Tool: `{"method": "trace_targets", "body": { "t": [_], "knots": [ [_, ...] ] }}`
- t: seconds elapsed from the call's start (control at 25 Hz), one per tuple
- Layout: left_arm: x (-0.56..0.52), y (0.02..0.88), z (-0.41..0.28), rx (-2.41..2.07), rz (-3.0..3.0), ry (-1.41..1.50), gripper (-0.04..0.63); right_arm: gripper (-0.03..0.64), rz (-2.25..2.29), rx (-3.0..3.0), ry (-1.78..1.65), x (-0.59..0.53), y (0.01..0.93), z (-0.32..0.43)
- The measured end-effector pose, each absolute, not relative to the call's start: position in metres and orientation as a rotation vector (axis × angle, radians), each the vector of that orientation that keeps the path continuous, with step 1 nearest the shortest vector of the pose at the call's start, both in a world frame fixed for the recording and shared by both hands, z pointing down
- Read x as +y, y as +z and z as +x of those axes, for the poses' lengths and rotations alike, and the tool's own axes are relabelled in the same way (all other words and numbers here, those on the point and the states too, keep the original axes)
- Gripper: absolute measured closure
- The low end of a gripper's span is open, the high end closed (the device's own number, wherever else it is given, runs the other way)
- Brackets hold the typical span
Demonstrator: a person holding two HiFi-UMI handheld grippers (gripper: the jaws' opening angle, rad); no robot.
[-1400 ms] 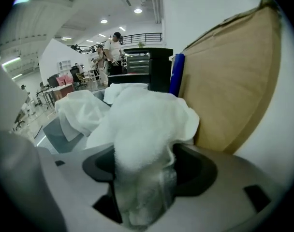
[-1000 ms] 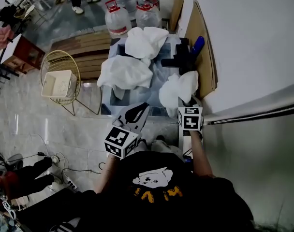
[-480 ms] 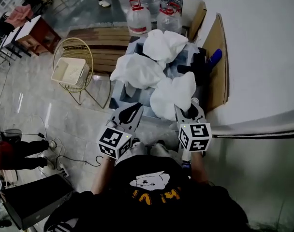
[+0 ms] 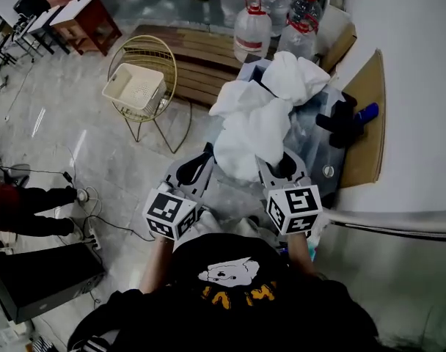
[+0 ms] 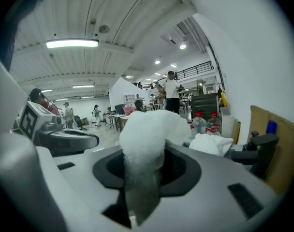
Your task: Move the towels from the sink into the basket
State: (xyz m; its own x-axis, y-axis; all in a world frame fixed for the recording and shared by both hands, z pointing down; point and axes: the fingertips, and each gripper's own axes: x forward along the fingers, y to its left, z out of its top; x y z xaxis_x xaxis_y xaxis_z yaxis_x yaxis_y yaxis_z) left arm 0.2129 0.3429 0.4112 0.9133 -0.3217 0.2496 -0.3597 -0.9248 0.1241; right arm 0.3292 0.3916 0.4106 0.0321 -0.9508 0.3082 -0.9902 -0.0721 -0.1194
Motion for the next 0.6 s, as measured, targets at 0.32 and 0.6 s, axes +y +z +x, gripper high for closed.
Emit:
{"method": "trace_targets", "body": {
  "t": [0.32,0.6],
  "knots": [
    [0.237,0.412,0.122,-0.573,2.906,0.311,0.566,0.482,2.145,-2.060,0.464,0.286,0.405,0.248],
    [0.158,0.414,0.052,-0.623,2.895,0.287,0.566,0.481,2.099,-2.114,0.498,0.197,0.410,0.181]
  ]
}}
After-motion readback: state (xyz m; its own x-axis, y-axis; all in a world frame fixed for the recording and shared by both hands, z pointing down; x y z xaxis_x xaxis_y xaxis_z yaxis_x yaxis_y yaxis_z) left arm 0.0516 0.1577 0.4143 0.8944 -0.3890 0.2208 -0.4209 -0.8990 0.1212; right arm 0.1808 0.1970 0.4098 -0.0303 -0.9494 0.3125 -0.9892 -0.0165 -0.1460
